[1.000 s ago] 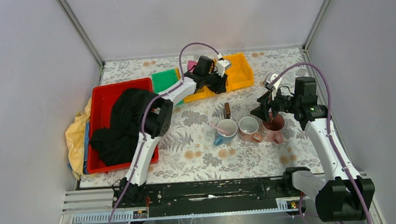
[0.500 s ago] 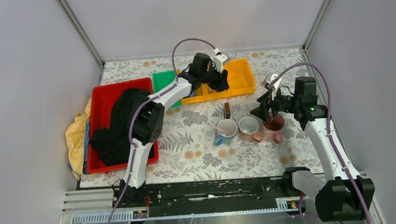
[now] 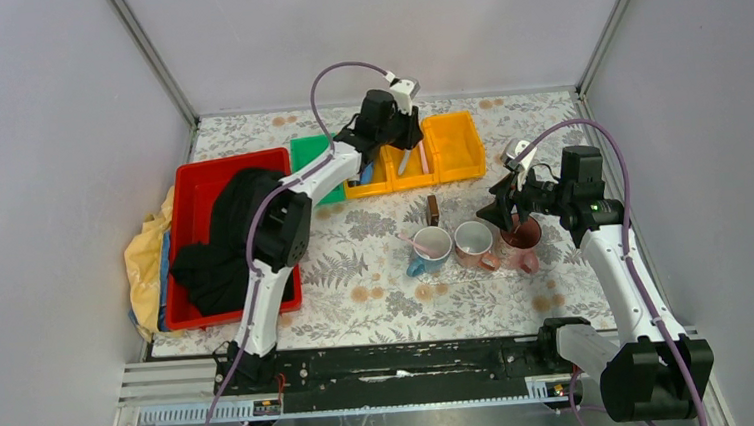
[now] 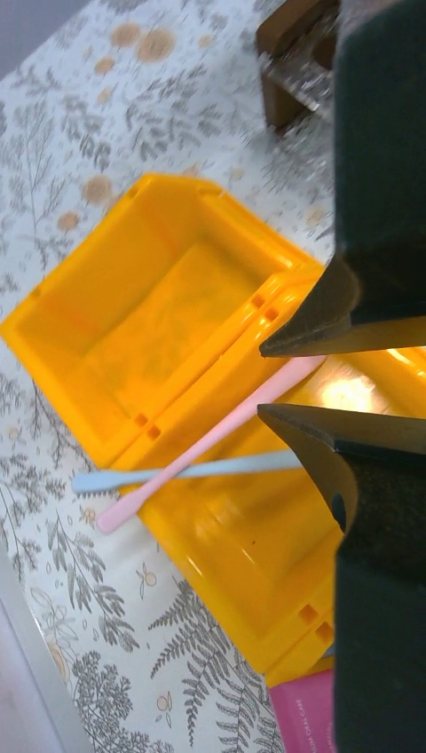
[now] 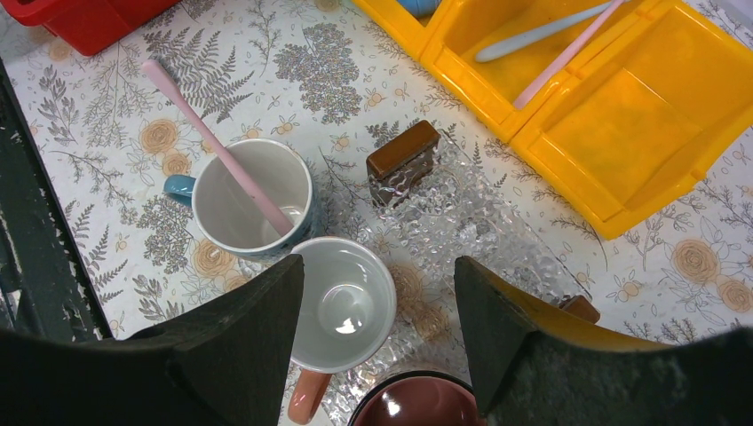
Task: Prepare toiletry sets of a toothbrush and toothpaste on the tray
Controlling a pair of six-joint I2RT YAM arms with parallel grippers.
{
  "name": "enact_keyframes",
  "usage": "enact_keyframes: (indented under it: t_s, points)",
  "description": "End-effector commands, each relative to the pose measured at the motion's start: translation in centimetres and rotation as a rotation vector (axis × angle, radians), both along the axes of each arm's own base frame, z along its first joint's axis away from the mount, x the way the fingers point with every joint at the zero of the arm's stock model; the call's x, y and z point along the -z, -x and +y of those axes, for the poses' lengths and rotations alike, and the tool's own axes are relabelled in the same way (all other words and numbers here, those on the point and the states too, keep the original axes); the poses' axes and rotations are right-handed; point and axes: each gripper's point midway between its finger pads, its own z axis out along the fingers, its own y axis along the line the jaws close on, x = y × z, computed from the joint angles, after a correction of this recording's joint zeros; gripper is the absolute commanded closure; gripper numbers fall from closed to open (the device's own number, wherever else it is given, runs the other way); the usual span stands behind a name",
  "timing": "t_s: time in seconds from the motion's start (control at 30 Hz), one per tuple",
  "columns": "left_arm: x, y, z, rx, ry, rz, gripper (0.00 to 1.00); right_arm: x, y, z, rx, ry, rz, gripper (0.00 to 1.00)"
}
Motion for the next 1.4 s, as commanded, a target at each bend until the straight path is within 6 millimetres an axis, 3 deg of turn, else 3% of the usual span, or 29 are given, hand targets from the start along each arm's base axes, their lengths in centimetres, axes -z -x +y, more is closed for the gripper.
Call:
enact_keyframes:
  t_s: [0.0,0.3,0.6,0.73,1.0,1.1,1.2,1.37]
  points:
    - [0.9,-3.0,0.6,-0.113,-0.016,-0.016,0.68,-1.1,-0.2,0.0,-0.011,-0.002,-0.034,0.3]
    - [5.3,-4.6,1.5,-0.179,-0.17,-0.043,0.59,-1.0,-0.2,0.0,-0.011,0.0,-0.032,0.3]
    - [7.1,-5.0,1.9,-0.191,-0.256,-0.069,0.56,-1.0,-0.2,0.0,-0.013,-0.001,-0.029,0.3]
    - [8.4,-4.8,1.7,-0.176,-0.278,-0.047,0.58,-1.0,-0.2,0.0,-0.013,0.001,-0.031,0.3]
    - [9.5,-4.9,2.3,-0.197,-0.33,-0.053,0.72,-1.0,-0.2,0.0,-0.014,0.001,-0.031,0.3]
    - [9.0,-5.0,2.3,-0.199,-0.334,-0.063,0.82,-1.0,-0.2,0.0,-0.014,0.001,-0.03,0.3]
    - [7.0,-5.0,2.0,-0.198,-0.315,-0.097,0.94,-0.9,-0.2,0.0,-0.013,0.001,-0.027,0.3]
    - [0.9,-5.4,2.1,-0.239,-0.262,-0.219,1.0,-0.9,-0.2,0.0,-0.014,0.001,-0.028,0.3]
